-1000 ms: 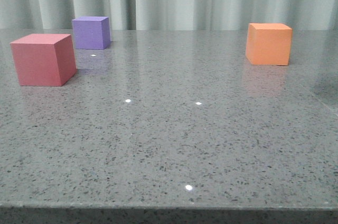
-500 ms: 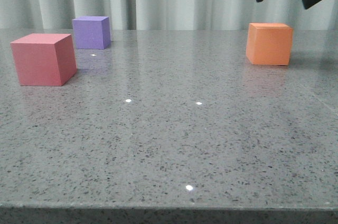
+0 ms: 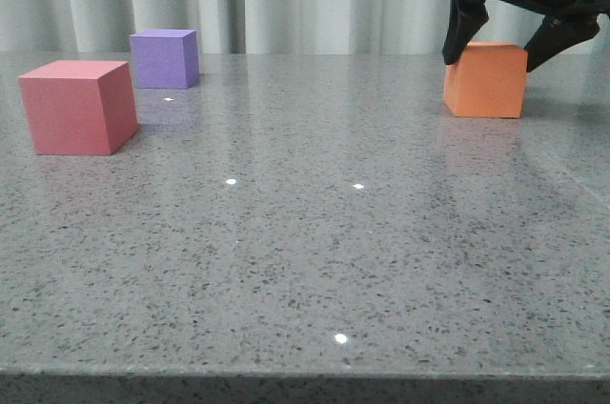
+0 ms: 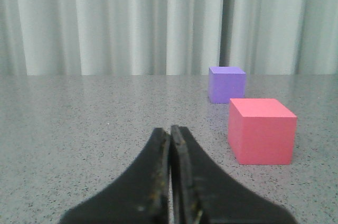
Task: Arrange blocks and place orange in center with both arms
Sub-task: 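Lower the right gripper over the orange cube and close on it, then carry the orange cube with the right gripper toward the table center, lower it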
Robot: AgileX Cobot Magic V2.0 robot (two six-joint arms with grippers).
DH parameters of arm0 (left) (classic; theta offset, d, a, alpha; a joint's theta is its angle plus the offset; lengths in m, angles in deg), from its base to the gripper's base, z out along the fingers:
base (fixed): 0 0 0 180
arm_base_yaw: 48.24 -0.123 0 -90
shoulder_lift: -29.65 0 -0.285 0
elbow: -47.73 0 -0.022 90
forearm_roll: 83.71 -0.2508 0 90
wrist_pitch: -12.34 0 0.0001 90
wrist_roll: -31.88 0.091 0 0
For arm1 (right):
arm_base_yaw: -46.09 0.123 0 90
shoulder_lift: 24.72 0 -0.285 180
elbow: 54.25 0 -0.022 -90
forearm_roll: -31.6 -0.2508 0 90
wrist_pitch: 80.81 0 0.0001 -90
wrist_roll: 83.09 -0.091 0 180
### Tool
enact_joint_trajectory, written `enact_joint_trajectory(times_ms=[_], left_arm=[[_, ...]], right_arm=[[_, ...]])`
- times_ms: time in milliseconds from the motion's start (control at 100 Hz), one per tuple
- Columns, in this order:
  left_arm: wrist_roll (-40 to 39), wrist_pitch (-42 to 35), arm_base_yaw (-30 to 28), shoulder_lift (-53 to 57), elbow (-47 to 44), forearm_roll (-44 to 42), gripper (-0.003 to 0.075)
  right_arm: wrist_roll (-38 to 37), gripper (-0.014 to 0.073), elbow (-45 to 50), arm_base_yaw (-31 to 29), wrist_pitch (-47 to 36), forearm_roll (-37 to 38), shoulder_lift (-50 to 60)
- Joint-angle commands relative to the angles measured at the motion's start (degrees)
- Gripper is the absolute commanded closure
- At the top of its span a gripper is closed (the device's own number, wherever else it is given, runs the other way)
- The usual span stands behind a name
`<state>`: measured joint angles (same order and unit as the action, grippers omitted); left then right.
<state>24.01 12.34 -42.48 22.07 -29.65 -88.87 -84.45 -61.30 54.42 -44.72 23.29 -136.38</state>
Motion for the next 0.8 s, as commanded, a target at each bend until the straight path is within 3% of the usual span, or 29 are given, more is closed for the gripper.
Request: enact_joint_trajectory(times_ms=[0,260,440,630,790], left_arm=[[0.0,-4.7,-0.1,2.1,-2.4,-0.1,0.0741],[0.0,-4.7,-0.1,2.1,-2.4,-0.1,0.0741],[0.0,-4.7,-0.1,2.1,-2.4,-0.1,0.0741],[0.0,-4.7,-0.1,2.1,-2.4,-0.1,0.0741],[0.0,-4.7,-0.1,2.1,-2.4,-0.1,0.0741]], right_arm=[[0.5,-0.0017,-2.1,0.0,-2.6,0.5,2.4],[0.5,0.0238,-2.9,0.0,-0.6,0.3,2.6],[0.5,0.0242,-7.7,1.5,3.7,-1.9,2.6],[0.3,0.0242,-12.6,8.6,3.1,-2.0,2.1],[-4.1,0.0242,-15.8,14.3,0.2,-0.9,-0.9]])
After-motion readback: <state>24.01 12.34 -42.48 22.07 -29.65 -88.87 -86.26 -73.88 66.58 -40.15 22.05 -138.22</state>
